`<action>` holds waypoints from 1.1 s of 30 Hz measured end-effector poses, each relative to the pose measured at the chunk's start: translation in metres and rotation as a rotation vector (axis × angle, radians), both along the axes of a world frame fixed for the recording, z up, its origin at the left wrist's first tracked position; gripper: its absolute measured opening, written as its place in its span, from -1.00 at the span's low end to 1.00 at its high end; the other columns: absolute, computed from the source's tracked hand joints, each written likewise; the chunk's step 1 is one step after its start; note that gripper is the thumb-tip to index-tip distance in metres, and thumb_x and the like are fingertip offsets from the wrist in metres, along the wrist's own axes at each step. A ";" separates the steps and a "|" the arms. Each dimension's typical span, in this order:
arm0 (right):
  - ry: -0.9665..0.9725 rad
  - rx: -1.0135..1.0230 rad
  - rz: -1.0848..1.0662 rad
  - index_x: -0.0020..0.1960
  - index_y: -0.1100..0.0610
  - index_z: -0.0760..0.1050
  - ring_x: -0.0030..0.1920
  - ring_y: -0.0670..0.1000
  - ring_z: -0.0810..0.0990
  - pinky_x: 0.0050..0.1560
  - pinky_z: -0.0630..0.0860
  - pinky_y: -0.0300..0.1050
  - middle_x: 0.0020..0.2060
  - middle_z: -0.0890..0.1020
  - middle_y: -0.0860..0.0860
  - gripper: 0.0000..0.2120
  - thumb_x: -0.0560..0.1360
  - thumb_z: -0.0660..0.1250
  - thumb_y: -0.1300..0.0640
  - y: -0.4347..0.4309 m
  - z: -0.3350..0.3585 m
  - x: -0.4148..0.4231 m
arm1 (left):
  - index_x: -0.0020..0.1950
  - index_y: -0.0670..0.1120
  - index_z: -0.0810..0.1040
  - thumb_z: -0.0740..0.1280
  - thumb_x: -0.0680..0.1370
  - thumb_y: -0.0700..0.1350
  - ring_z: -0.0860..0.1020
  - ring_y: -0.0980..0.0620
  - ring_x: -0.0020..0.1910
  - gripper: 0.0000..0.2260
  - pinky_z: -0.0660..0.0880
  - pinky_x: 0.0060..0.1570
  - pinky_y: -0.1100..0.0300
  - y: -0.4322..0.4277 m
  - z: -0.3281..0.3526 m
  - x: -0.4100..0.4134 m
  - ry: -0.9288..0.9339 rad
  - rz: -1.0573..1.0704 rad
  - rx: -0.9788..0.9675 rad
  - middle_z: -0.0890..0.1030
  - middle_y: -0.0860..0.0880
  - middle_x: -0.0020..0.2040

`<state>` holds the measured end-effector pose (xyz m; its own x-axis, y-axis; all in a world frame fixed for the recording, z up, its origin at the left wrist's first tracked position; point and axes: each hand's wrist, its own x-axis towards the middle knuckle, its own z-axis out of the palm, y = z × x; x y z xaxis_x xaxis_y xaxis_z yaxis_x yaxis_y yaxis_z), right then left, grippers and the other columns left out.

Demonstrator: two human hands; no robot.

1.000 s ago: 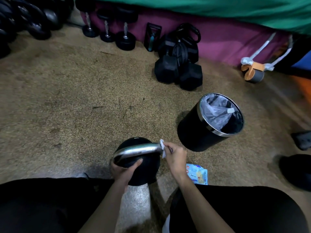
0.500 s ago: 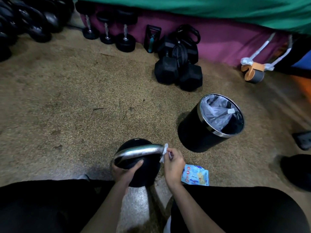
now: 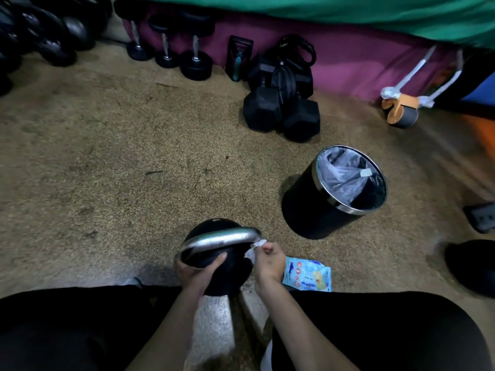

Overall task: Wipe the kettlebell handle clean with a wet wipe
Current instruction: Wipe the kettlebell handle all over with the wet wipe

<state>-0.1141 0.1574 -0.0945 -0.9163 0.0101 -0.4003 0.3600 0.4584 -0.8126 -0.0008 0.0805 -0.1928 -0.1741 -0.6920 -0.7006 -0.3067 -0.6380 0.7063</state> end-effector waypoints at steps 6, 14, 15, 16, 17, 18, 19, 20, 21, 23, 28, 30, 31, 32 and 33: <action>-0.101 -0.181 -0.189 -0.35 0.09 0.41 -0.33 0.00 0.45 -0.17 0.43 -0.15 -0.41 0.49 0.00 -0.73 0.40 0.35 0.38 -0.014 0.007 0.016 | 0.61 0.08 0.25 0.77 -0.21 0.32 0.61 -0.12 0.39 0.44 0.54 0.46 -0.19 0.000 -0.008 -0.001 0.039 0.032 -0.025 0.57 -0.06 0.48; 0.037 -0.088 -0.100 -0.28 0.07 0.49 -0.25 0.01 0.52 -0.12 0.47 -0.13 -0.36 0.55 -0.03 -0.79 0.43 0.32 0.35 -0.002 0.009 0.003 | 0.71 0.04 0.08 0.82 0.13 0.13 0.49 -0.13 0.52 0.33 0.44 0.55 -0.18 0.000 0.002 0.001 -0.008 -0.020 0.015 0.43 -0.07 0.59; 0.095 -0.070 -0.042 -0.21 0.10 0.55 -0.22 0.01 0.56 -0.08 0.49 -0.12 -0.31 0.60 0.00 -0.85 0.44 0.33 0.33 0.000 0.010 0.002 | 0.72 0.00 0.07 0.82 0.17 0.07 0.46 -0.15 0.55 0.32 0.42 0.57 -0.17 -0.001 0.005 0.001 -0.018 -0.012 0.008 0.40 -0.10 0.62; 0.153 -0.053 0.007 -0.14 0.13 0.60 -0.19 0.01 0.60 -0.05 0.51 -0.12 -0.24 0.64 0.02 -0.88 0.44 0.34 0.31 0.001 0.012 0.001 | 0.72 -0.02 0.09 0.83 0.16 0.07 0.45 -0.16 0.56 0.32 0.41 0.58 -0.16 -0.001 0.006 0.000 -0.012 -0.006 0.007 0.40 -0.12 0.62; 0.216 -0.030 0.050 -0.09 0.13 0.63 -0.17 0.00 0.61 -0.03 0.52 -0.15 -0.19 0.66 0.03 -0.87 0.44 0.35 0.29 0.003 0.013 -0.002 | 0.70 -0.03 0.14 0.84 0.07 0.17 0.48 -0.15 0.55 0.37 0.43 0.57 -0.16 -0.001 0.004 0.000 0.003 -0.010 -0.006 0.42 -0.11 0.61; 0.278 -0.003 0.096 -0.07 0.14 0.65 -0.17 -0.02 0.62 -0.04 0.50 -0.25 -0.18 0.66 0.03 -0.86 0.44 0.36 0.29 0.004 0.015 -0.004 | 0.67 -0.02 0.20 0.80 -0.10 0.32 0.51 -0.14 0.51 0.45 0.46 0.54 -0.16 -0.001 -0.002 -0.001 0.000 0.001 -0.020 0.47 -0.10 0.59; 0.340 0.016 0.145 -0.06 0.15 0.66 -0.19 -0.05 0.60 -0.07 0.46 -0.39 -0.18 0.65 0.01 -0.84 0.44 0.36 0.31 0.005 0.018 -0.006 | 0.64 -0.01 0.22 0.73 -0.23 0.43 0.54 -0.13 0.48 0.53 0.48 0.52 -0.17 -0.001 -0.008 -0.001 -0.005 0.011 -0.029 0.50 -0.09 0.56; 0.403 0.030 0.202 -0.05 0.18 0.66 -0.20 -0.10 0.58 -0.10 0.40 -0.50 -0.19 0.63 -0.01 -0.83 0.44 0.35 0.34 0.005 0.022 -0.006 | 0.63 -0.01 0.22 0.68 -0.29 0.48 0.55 -0.12 0.48 0.57 0.49 0.52 -0.17 -0.001 -0.019 0.000 -0.019 0.013 -0.028 0.51 -0.09 0.54; 0.465 0.044 0.265 -0.05 0.20 0.66 -0.22 -0.14 0.55 -0.12 0.35 -0.56 -0.20 0.61 -0.02 -0.83 0.43 0.35 0.36 0.007 0.024 -0.006 | 0.64 -0.01 0.21 0.68 -0.30 0.48 0.54 -0.12 0.48 0.58 0.48 0.52 -0.17 -0.001 -0.023 0.001 -0.024 -0.005 -0.017 0.51 -0.10 0.54; 0.547 0.084 0.386 -0.05 0.20 0.66 -0.22 -0.16 0.54 -0.10 0.39 -0.52 -0.21 0.61 -0.02 -0.82 0.43 0.35 0.37 0.013 0.025 -0.007 | 0.66 -0.03 0.20 0.71 -0.22 0.40 0.52 -0.12 0.50 0.53 0.46 0.55 -0.17 -0.001 -0.006 0.000 -0.030 -0.026 -0.008 0.48 -0.11 0.56; 0.462 0.201 0.553 -0.01 0.17 0.67 -0.13 0.06 0.63 -0.10 0.35 -0.40 -0.12 0.67 0.06 -0.80 0.46 0.32 0.33 0.010 0.033 -0.033 | 0.68 -0.07 0.20 0.82 0.08 0.13 0.48 -0.15 0.54 0.30 0.43 0.56 -0.15 0.000 0.013 0.001 -0.037 -0.038 -0.001 0.43 -0.14 0.59; 0.476 0.232 0.632 -0.01 0.17 0.67 -0.08 0.06 0.63 -0.08 0.31 -0.43 -0.07 0.68 0.08 -0.79 0.46 0.30 0.33 0.002 0.040 -0.039 | 0.68 -0.06 0.21 0.82 0.18 0.03 0.48 -0.15 0.54 0.21 0.43 0.56 -0.12 0.000 0.012 0.001 -0.051 -0.030 0.002 0.43 -0.14 0.60; 0.493 0.240 0.671 0.00 0.17 0.67 -0.07 0.04 0.63 -0.06 0.31 -0.44 -0.05 0.68 0.07 -0.78 0.46 0.30 0.34 -0.001 0.043 -0.039 | 0.68 -0.07 0.21 0.82 0.21 0.00 0.48 -0.14 0.53 0.19 0.43 0.57 -0.11 0.000 0.012 0.001 -0.051 -0.022 0.000 0.44 -0.14 0.60; 0.509 0.247 0.703 0.00 0.17 0.67 -0.06 0.03 0.63 -0.03 0.33 -0.43 -0.04 0.68 0.06 -0.78 0.45 0.30 0.34 -0.001 0.043 -0.039 | 0.68 -0.08 0.20 0.82 0.22 -0.01 0.49 -0.14 0.53 0.18 0.42 0.57 -0.10 0.001 0.011 0.001 -0.050 -0.023 0.007 0.45 -0.14 0.59; 0.518 0.257 0.724 0.00 0.16 0.67 -0.06 0.03 0.63 -0.01 0.35 -0.41 -0.04 0.68 0.06 -0.78 0.45 0.31 0.34 0.000 0.042 -0.039 | 0.68 -0.08 0.21 0.82 0.21 0.01 0.49 -0.14 0.53 0.19 0.42 0.57 -0.10 0.001 0.011 0.001 -0.043 -0.026 0.008 0.45 -0.14 0.59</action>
